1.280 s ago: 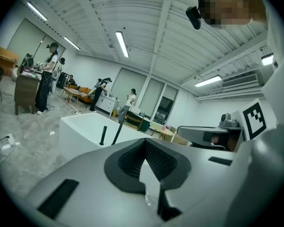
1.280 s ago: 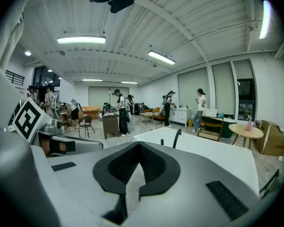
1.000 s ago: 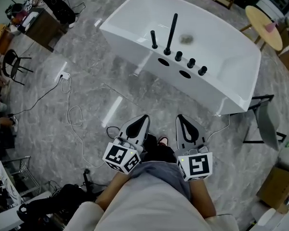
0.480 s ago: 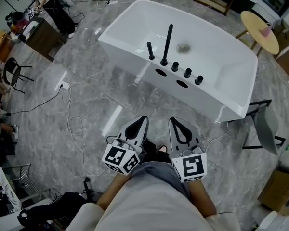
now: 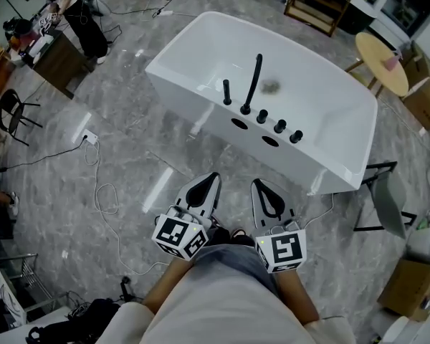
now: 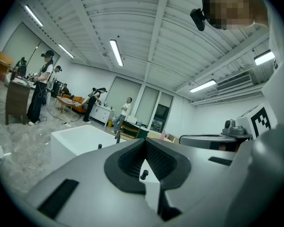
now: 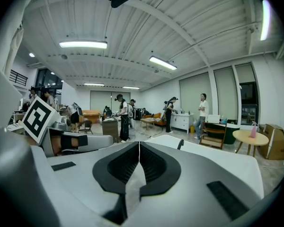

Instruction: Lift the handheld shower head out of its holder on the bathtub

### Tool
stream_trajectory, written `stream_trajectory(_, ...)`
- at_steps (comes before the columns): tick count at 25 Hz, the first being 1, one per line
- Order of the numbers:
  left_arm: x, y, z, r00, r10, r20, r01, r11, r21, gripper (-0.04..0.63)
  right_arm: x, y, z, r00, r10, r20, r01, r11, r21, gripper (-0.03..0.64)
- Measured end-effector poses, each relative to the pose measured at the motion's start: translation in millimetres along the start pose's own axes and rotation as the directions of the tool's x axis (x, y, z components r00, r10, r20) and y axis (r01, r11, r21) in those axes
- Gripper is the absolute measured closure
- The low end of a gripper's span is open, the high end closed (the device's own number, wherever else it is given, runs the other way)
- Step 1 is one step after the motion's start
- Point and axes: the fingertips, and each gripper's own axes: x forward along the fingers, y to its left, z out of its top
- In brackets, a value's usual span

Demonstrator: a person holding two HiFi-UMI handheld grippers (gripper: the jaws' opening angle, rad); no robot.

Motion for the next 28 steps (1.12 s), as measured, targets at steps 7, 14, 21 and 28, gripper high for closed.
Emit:
stream_trajectory(7, -13.3, 33.0, 9.4, 0.998, -0.06, -0.004, 0.06, 0.998, -0.016, 0.591, 28.9, 35.6, 13.0, 1.0, -0.005, 0.003, 0.005, 1.0, -0.015, 0.597)
stream_trajectory(14, -19.5, 51.8, 20.2, 0.997, -0.07, 0.018, 0.071, 0.996, -0.051, 0.591, 47.1, 55.3, 27.2, 1.0, 0.003, -0.007, -0.003, 0.999, -0.033, 0.597)
stream_trajectory(21, -11.9, 72.9, 23.8, 0.998, -0.066, 0.016, 0.067, 0.996, -0.063, 0.591, 71.4, 59.4, 31.4, 1.0, 0.008, -0.014, -0.008, 1.0, -0.028, 0.597)
stream_trajectory(28, 13.5, 85.3, 23.7, 0.995, -0.1, -0.018, 0.099, 0.993, -0.057, 0.591, 101.9, 44.9, 31.6, 1.0, -0.002, -0.012, 0.003, 1.0, 0.014, 0.597)
